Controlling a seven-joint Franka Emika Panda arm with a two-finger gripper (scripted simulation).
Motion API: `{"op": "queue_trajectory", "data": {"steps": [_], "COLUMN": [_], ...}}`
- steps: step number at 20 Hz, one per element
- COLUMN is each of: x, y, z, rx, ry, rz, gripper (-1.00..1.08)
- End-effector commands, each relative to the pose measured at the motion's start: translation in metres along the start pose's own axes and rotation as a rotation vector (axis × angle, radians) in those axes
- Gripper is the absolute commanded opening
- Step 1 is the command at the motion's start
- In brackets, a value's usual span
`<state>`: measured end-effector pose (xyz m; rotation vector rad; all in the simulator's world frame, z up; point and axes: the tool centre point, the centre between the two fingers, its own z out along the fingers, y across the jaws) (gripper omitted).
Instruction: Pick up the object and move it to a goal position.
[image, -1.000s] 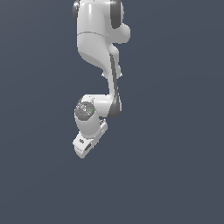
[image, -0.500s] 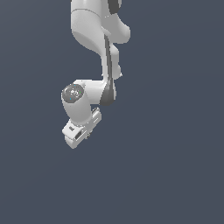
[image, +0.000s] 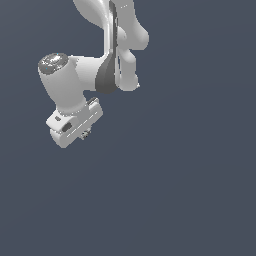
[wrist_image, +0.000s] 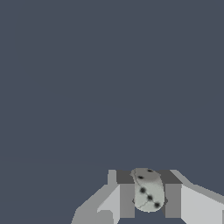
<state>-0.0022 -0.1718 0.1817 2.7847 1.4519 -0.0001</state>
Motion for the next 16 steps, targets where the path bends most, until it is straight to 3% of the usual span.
{"op": "queue_trajectory", "data": {"steps": [1, 9, 16], "x": [-0.014, -0.047, -0.056], "y": [-0.001, 0.0, 0.002], "z": [-0.024, -0.078, -0.094], "rx": [0.001, 0.001, 0.001], "ry": [0.001, 0.001, 0.001], "rz": [-0.001, -0.001, -0.001], "gripper": [-1.0, -1.0, -1.0]}}
